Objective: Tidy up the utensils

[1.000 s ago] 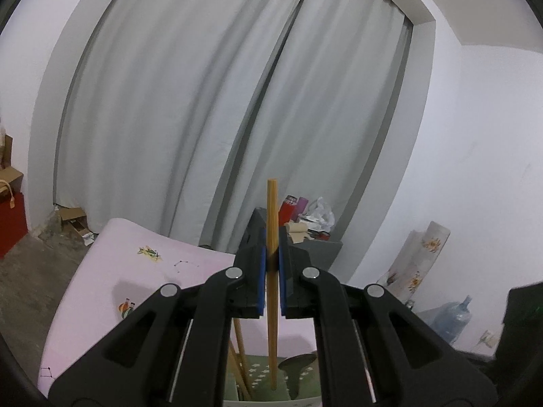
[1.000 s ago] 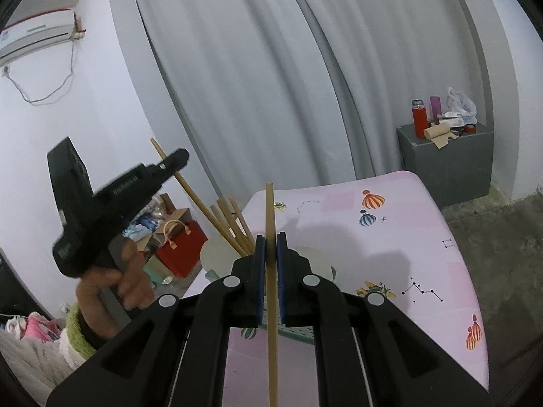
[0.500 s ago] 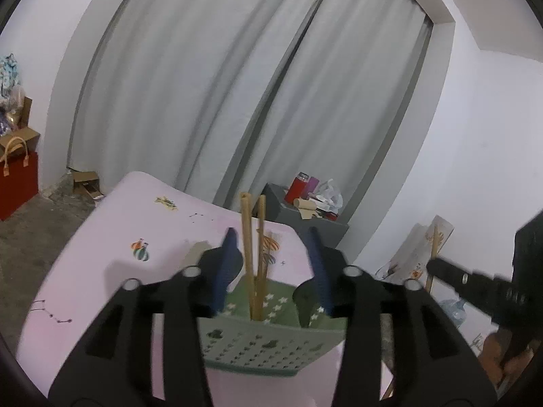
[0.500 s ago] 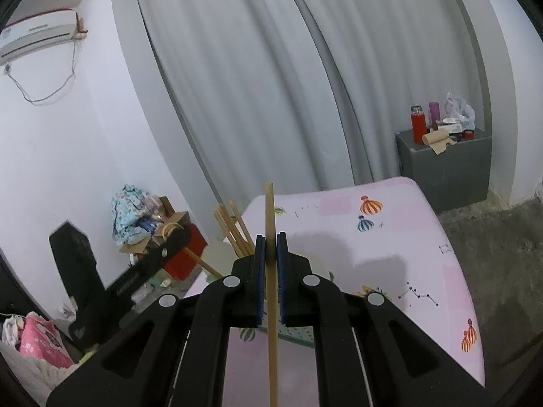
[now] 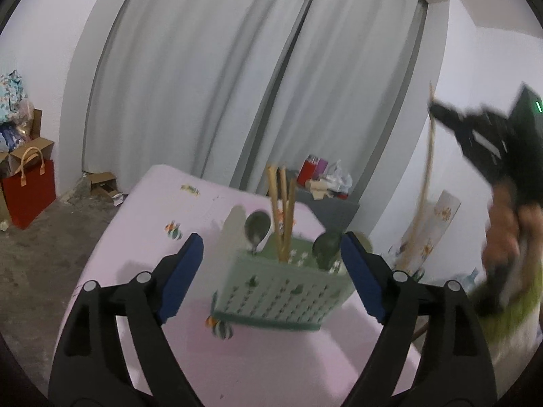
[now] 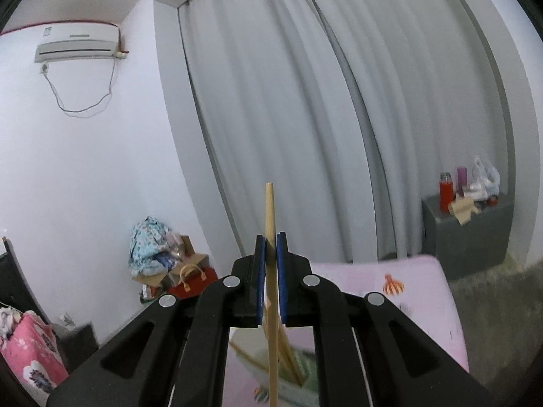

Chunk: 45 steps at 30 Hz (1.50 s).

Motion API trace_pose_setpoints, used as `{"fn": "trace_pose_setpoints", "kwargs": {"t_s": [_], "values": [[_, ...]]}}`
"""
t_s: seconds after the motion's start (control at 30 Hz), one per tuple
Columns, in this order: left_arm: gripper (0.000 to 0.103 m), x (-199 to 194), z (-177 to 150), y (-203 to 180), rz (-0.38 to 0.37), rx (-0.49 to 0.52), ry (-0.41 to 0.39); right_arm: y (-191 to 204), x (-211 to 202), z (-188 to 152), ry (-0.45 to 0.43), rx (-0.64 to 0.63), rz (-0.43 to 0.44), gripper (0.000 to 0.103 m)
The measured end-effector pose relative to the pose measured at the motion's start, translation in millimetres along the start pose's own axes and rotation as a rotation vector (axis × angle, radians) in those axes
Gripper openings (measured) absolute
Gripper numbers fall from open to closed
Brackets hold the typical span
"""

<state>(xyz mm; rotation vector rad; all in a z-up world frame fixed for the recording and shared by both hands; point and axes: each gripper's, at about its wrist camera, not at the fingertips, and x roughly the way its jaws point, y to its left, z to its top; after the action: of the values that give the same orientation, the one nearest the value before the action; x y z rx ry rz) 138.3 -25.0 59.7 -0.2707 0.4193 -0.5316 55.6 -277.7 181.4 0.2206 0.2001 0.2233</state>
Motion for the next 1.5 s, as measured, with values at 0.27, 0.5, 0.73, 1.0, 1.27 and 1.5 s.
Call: {"fn": "trace_pose_setpoints", "kwargs": {"t_s": [0.27,0.5,0.73,1.0,1.27,1.5], "values": [[0.085,-10,-18,14,0.058,0.012,0.086,1,60,13,-0.004,-0.011,0.006,0.007],[0.089,-12,-15,15,0.100,0.036,0.093,-3,102,-6,0.052,-0.044,-0.030,0.007],[0.091,-5,-12,15,0.122,0.049,0.105,-12,128,-46,0.148,-0.068,-0.040,0.007],[0.092,1,-9,11,0.150,0.054,0.116,-21,108,-60,0.183,-0.071,-0.077,0.030],[0.095,0,-12,-1,0.159,0.084,0.142,-26,52,-51,0.122,-0.043,-0.092,0.045],[0.095,0,-16,-8,0.193,0.059,0.188,-11,2,-83,0.155,-0.036,-0.167,0.073]]}}
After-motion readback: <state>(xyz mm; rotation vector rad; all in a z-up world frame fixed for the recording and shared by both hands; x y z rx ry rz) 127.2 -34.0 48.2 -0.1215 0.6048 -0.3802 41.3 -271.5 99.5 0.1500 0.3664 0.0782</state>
